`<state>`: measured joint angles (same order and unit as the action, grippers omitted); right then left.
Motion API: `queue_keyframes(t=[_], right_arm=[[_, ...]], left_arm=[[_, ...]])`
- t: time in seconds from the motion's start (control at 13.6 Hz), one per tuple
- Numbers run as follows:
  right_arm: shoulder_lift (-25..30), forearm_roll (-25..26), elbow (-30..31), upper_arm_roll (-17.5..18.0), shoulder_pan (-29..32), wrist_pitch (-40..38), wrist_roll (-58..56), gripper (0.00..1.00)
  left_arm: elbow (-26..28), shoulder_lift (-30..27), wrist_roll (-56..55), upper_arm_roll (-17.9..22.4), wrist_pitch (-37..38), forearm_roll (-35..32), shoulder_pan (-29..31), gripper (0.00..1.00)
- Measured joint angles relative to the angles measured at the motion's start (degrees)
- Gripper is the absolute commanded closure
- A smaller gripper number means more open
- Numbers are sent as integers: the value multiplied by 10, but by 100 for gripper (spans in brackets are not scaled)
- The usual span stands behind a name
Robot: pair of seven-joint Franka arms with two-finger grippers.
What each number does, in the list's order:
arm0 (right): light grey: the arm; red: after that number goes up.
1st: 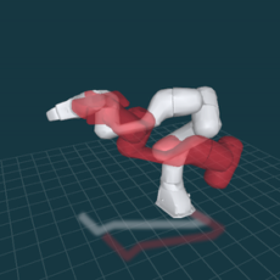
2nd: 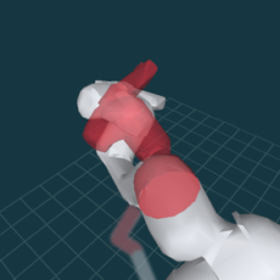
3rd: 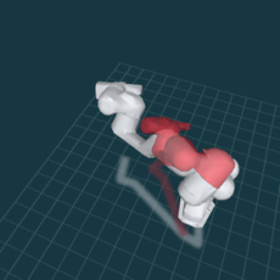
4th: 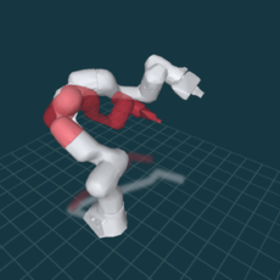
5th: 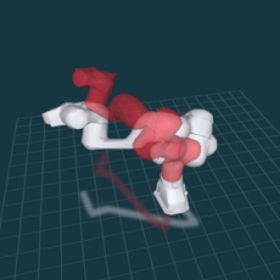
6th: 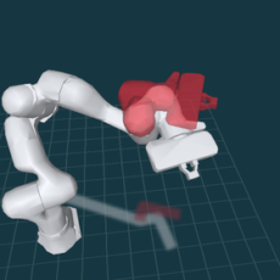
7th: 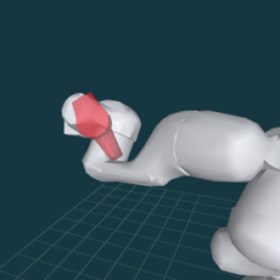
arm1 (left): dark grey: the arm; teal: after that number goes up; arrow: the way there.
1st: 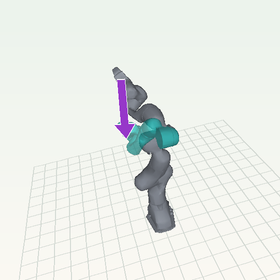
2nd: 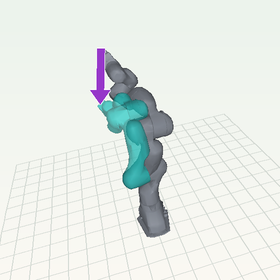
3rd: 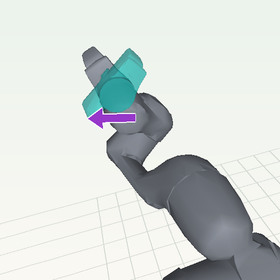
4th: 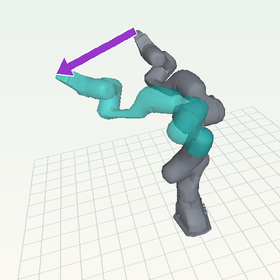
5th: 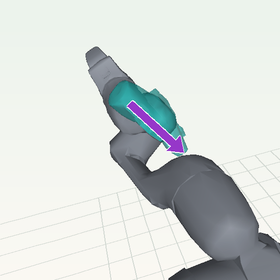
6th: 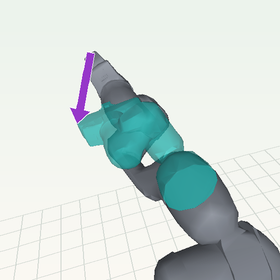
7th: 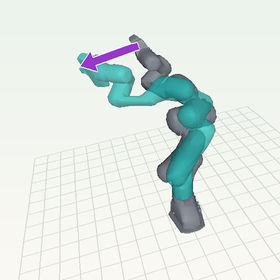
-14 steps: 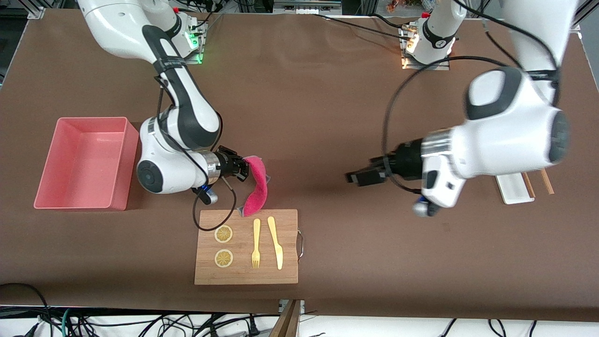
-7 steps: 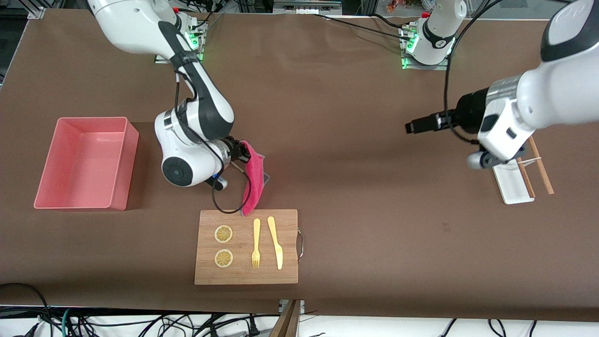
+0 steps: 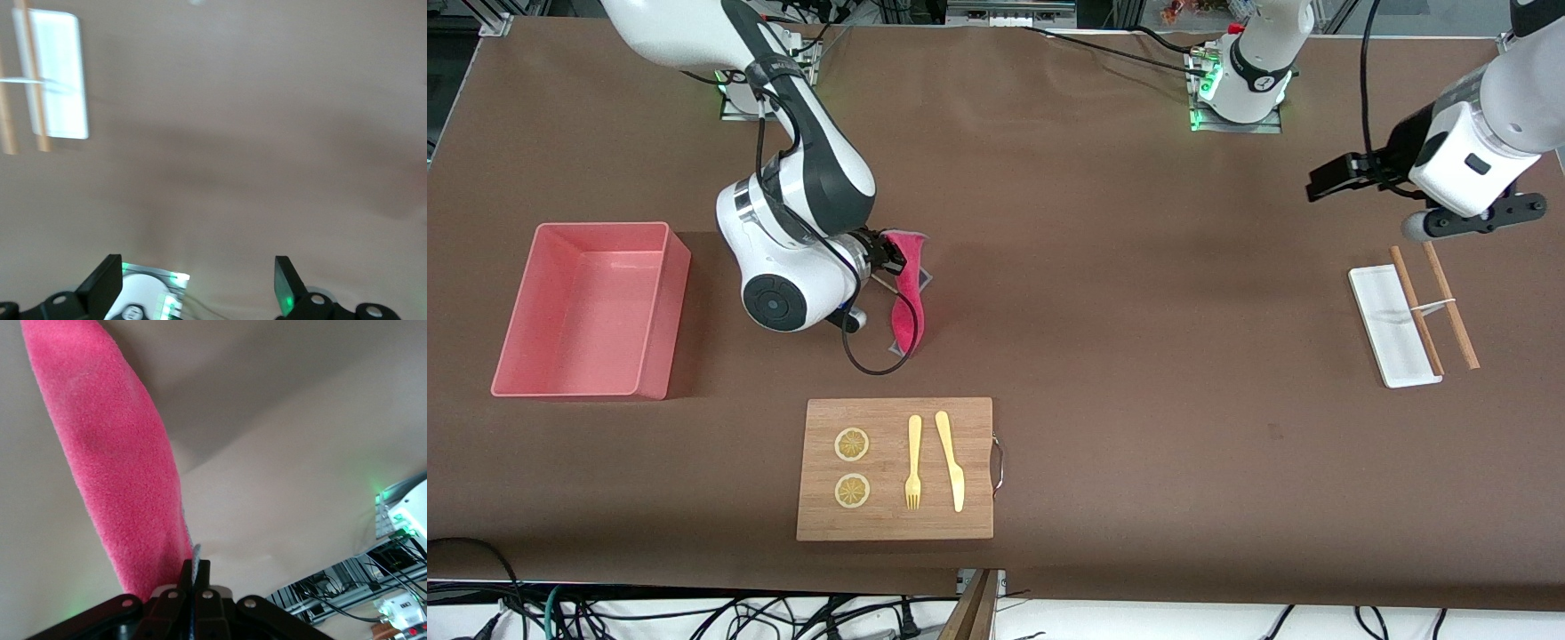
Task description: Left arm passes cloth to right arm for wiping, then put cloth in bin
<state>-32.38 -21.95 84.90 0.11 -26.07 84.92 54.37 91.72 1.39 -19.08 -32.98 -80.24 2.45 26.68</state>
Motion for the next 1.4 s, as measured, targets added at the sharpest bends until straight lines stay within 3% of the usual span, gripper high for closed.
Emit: queue_keyframes(t=[0.29,0.51,1.03,1.18,1.4], right_arm=[[-15,38,32,-6,5,-1,-2,100],[-45,78,41,-12,26,3,-22,100],[-62,168,42,-24,153,3,-207,100],[-62,200,42,-25,177,3,-265,100],[-61,250,41,-26,219,3,-362,100]], left_arm=[[71,-12,81,1,-79,-27,56,0],[75,-12,97,0,-87,-27,67,0],[73,-12,100,0,-93,-27,47,0],[73,-12,99,42,-93,-27,-16,0],[73,-12,99,189,-90,-27,-165,0]])
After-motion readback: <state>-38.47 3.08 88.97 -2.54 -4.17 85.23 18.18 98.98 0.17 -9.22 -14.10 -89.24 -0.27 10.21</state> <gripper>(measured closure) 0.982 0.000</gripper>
